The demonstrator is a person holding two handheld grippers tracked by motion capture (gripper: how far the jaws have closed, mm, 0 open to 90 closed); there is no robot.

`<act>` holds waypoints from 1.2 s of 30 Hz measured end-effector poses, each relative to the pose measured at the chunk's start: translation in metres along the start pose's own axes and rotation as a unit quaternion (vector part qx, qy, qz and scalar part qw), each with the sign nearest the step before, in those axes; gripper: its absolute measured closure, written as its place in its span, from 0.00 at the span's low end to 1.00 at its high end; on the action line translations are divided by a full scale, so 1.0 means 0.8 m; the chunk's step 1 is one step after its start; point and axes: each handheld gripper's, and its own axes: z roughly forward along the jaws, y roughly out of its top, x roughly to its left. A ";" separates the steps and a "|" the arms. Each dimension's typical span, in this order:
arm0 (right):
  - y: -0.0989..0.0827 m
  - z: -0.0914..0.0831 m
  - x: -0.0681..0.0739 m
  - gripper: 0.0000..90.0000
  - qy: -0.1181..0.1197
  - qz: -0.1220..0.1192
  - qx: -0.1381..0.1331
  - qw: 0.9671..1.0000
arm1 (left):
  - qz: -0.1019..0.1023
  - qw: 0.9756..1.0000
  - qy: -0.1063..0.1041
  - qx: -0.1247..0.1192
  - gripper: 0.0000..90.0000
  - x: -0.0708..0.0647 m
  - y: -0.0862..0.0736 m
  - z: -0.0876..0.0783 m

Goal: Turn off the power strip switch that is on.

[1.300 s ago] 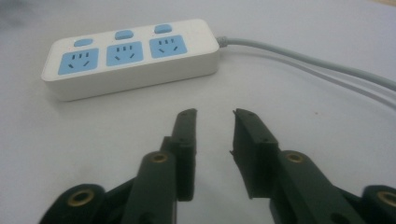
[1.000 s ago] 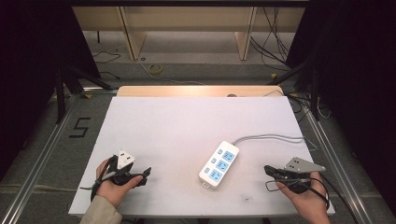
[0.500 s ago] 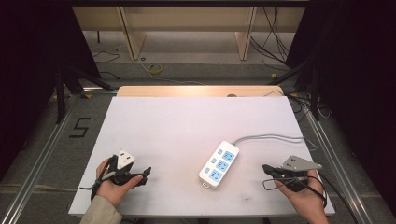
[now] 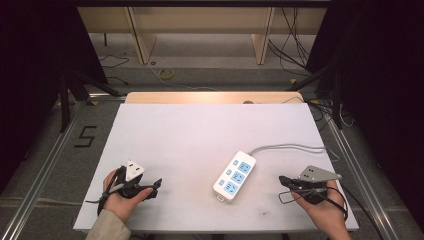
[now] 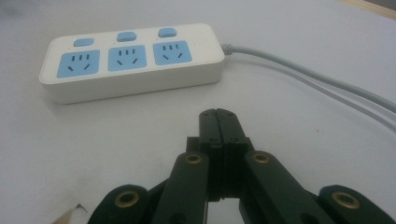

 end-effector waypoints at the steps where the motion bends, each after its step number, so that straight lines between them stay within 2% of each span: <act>1: 0.001 0.000 0.000 1.00 0.001 -0.001 0.000 1.000 | 0.000 1.000 0.000 -0.001 0.17 0.000 0.000 0.000; 36: 0.021 0.014 0.009 1.00 0.013 -0.013 0.004 1.000 | 0.003 1.000 -0.002 -0.001 0.17 -0.002 0.001 0.000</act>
